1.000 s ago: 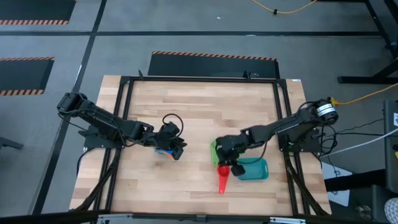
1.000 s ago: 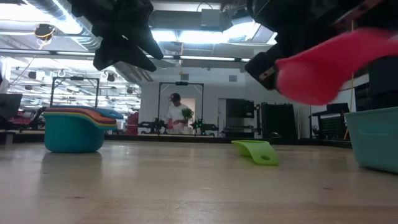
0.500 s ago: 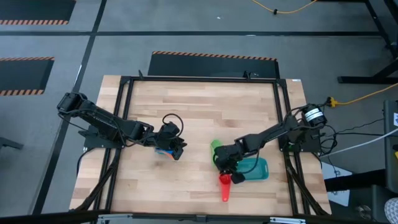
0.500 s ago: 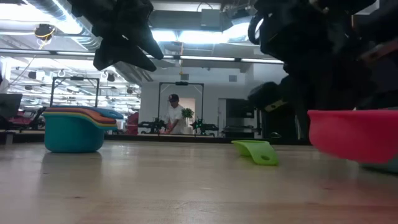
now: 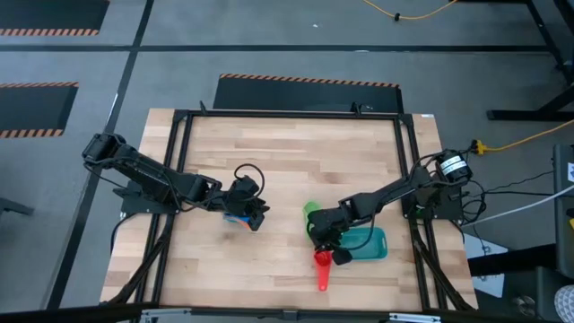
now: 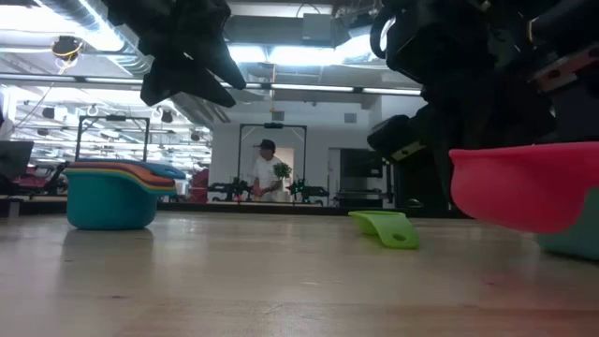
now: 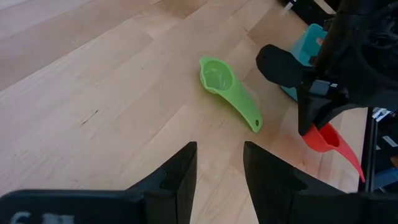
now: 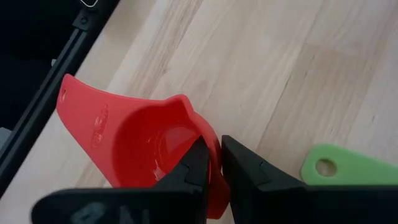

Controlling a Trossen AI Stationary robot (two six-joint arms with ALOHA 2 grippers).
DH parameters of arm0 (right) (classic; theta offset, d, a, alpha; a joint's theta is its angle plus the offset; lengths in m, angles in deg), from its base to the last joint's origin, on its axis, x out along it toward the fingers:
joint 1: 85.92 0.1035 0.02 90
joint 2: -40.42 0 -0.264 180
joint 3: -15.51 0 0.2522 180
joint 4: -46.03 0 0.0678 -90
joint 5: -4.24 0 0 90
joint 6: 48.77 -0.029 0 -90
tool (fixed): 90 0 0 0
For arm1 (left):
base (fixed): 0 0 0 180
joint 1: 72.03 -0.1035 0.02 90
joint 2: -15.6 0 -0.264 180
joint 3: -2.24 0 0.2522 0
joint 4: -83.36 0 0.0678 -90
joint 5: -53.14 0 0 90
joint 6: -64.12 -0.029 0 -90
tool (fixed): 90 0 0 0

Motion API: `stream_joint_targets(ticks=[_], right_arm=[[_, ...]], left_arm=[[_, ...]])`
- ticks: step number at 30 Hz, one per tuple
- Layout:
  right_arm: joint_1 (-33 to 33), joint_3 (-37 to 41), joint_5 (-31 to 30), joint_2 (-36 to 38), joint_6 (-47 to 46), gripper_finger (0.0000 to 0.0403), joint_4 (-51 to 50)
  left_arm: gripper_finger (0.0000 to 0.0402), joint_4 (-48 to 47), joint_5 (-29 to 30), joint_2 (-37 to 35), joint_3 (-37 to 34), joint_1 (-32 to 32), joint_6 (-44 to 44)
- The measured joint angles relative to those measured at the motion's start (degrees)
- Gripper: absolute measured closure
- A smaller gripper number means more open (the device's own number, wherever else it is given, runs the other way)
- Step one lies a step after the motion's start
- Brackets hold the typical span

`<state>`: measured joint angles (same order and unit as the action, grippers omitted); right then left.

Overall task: Nest measuring cups in basket
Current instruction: Stack the red measuring nest cup into the blue measuring nest cup

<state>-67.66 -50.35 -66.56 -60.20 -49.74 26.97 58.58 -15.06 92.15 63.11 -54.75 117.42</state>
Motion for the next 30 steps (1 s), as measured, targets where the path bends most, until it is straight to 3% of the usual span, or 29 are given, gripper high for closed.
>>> stream_joint_targets(ticks=[4, 13, 23, 30], right_arm=[[0.0, 0.0, 0.0, 0.0, 0.0, 0.0356, 0.0], [0.0, 0.0, 0.0, 0.0, 1.4, 0.0295, 0.0], [0.0, -0.7, 0.0, 0.0, 1.4, 0.0291, -1.1], [1.4, -5.9, 3.9, 3.3, 2.3, 0.0291, -4.8]], left_arm=[[0.0278, 0.0, 0.0, 0.0, 0.0, 0.0, 0.0], [0.0278, 0.0, 0.0, 0.0, 0.0, 0.0, 0.0], [0.0278, 0.0, 0.0, 0.0, 0.0, 0.0, 0.0], [0.0278, 1.4, 0.0, 0.0, 0.0, 0.3, 0.0]])
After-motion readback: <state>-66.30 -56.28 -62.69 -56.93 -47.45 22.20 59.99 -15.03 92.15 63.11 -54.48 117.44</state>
